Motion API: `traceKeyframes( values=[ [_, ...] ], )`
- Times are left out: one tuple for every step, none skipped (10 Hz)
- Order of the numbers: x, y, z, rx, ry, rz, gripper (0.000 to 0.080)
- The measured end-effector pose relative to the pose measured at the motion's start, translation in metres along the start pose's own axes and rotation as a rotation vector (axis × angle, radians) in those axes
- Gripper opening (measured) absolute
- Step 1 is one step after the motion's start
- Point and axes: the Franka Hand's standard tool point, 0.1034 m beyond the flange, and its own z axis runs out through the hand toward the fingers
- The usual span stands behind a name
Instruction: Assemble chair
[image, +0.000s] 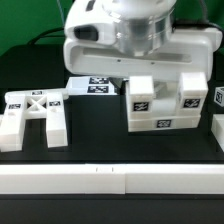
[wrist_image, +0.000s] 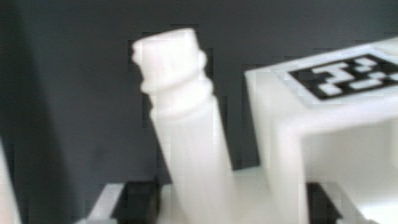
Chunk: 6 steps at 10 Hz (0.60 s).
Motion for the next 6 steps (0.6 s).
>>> traceKeyframes(
  values=[
    [0.006, 0.008, -0.005, -0.005, -0.1, 0.012, 0.0328],
    [0.012, 0.011, -0.009, -0.017, -0.171, 0.019, 0.0328],
    [0.014, 0.012, -0.006, -0.024, -0.202, 0.02, 0.0328],
    [0.004, 0.018, 0.0, -0.034, -0.303, 0.034, 0.0328],
    [0.005, 0.023, 0.005, -0.046, -0.376, 0.043, 0.0328],
    [0.002, 0.022, 0.004, -0.046, -0.381, 0.04, 0.0328]
  ],
)
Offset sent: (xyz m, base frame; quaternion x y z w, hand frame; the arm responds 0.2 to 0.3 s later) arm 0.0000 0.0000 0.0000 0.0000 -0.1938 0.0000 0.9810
